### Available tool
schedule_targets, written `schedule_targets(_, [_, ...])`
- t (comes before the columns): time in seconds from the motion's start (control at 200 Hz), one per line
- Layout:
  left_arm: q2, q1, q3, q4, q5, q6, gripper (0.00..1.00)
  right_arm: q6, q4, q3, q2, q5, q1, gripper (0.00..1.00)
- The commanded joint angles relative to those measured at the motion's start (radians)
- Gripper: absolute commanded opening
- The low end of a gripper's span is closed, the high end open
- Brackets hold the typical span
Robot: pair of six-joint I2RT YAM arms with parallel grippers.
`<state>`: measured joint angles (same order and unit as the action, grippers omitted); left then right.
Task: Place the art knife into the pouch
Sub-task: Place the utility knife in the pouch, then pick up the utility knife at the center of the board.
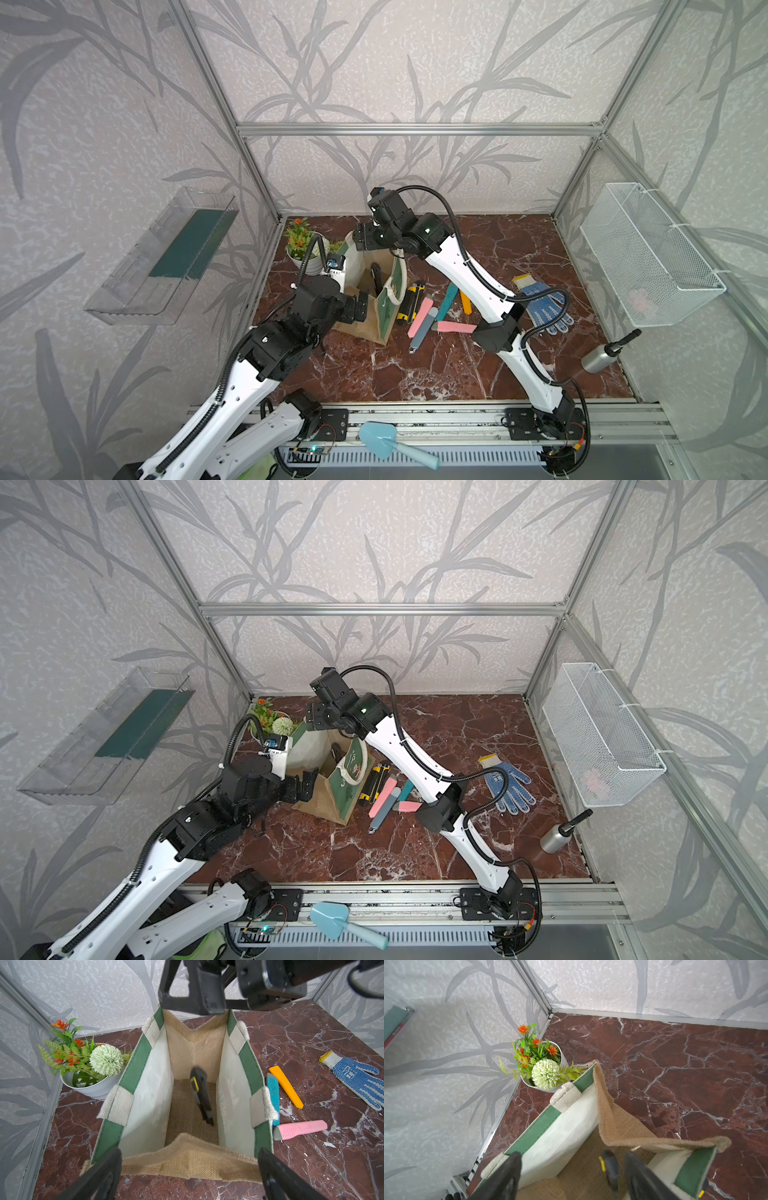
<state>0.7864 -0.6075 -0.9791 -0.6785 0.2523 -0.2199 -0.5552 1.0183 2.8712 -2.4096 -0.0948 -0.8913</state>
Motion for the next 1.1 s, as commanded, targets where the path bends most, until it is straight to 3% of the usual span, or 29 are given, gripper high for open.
schedule_targets(0.0, [-0.011, 0.003, 0.0, -0.001, 0.001, -0.005, 0.99, 0.056, 0.023, 0.014, 0.077, -0.048, -0.008, 0.88])
schedule_targets(0.22, [-0.017, 0.003, -0.044, -0.032, -0.019, -0.014, 0.99, 0.136, 0.095, -0.01, 0.177, -0.118, -0.007, 0.92])
schedule_targets(0.44, [0.0, 0.0, -0.071, -0.039, -0.052, -0.031, 0.99, 0.161, 0.1, -0.2, 0.336, -0.143, -0.007, 0.92])
schedule_targets(0.585, [0.015, -0.009, -0.095, -0.049, -0.086, -0.048, 0.99, 0.154, -0.024, -0.514, 0.531, -0.165, -0.008, 0.92])
schedule_targets(0.805, [0.06, -0.08, -0.147, -0.066, -0.069, -0.059, 0.99, 0.088, -0.384, -1.151, 0.932, -0.221, 0.009, 0.92])
schedule_targets(1.094, [0.154, -0.206, -0.215, -0.069, -0.008, -0.069, 0.95, -0.032, -0.435, -1.613, 1.268, -0.171, 0.13, 0.92])
